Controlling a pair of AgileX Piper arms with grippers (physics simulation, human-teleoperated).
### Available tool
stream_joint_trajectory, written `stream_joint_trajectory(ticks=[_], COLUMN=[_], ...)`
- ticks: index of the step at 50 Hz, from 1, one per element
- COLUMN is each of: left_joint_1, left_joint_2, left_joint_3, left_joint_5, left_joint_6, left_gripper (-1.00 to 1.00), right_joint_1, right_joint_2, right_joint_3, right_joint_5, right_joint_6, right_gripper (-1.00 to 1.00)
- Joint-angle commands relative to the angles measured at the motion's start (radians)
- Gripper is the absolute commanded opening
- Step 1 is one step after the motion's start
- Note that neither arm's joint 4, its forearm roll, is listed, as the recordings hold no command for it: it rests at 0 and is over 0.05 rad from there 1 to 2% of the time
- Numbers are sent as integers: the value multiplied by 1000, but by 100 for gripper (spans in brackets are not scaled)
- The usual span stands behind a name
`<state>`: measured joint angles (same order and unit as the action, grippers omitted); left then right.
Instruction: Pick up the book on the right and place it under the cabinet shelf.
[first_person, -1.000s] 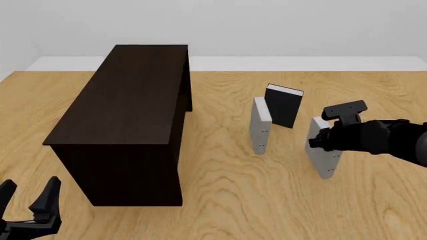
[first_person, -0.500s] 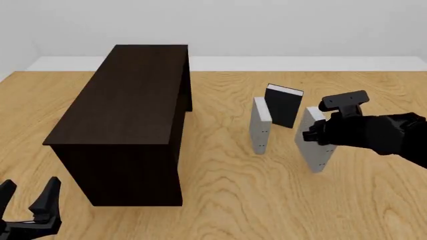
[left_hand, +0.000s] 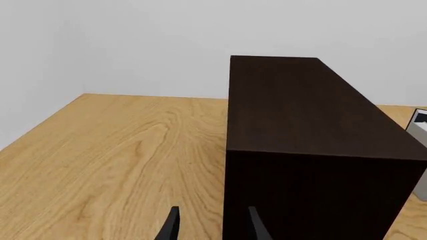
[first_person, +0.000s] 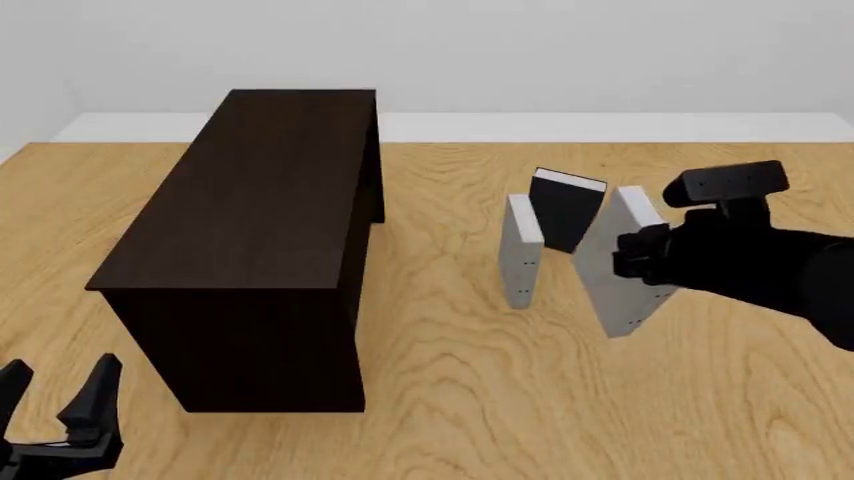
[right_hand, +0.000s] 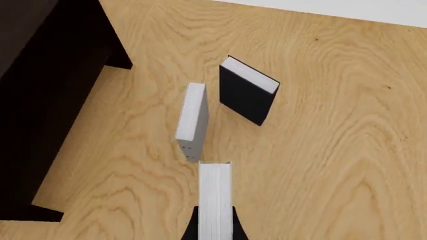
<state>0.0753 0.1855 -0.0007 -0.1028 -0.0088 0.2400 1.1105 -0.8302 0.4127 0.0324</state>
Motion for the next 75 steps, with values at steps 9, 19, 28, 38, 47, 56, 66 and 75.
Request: stream_joint_trajectory(ticks=[9,19,28,38,47,56,66,75], left_joint_1=[0,0,0,0,0,0,0,0], left_joint_2=[6,6,2,-3,1,1,1,1], left_joint_3=[0,0,0,0,0,0,0,0], left_joint_5=[-6,-6,-2,3,0,-2,-1,-1], left_joint_6=[0,0,0,0,0,0,0,0], left_gripper=[100,100,100,100,100,100,100,100], right_joint_1=[132,211,276,336,372,399,391,399], right_joint_2=[-215,-267,-289,-268,-215,-147,-84,-23], right_joint_3=[-44,-27,-8,24,88,135,182,231], right_joint_5=[98,65,23,-70,-207,-342,-482,-624], right_joint_6=[171,294,365,414,472,507,545,584], right_gripper=[-100,-100,-100,-100,-100,-100,-100,-100])
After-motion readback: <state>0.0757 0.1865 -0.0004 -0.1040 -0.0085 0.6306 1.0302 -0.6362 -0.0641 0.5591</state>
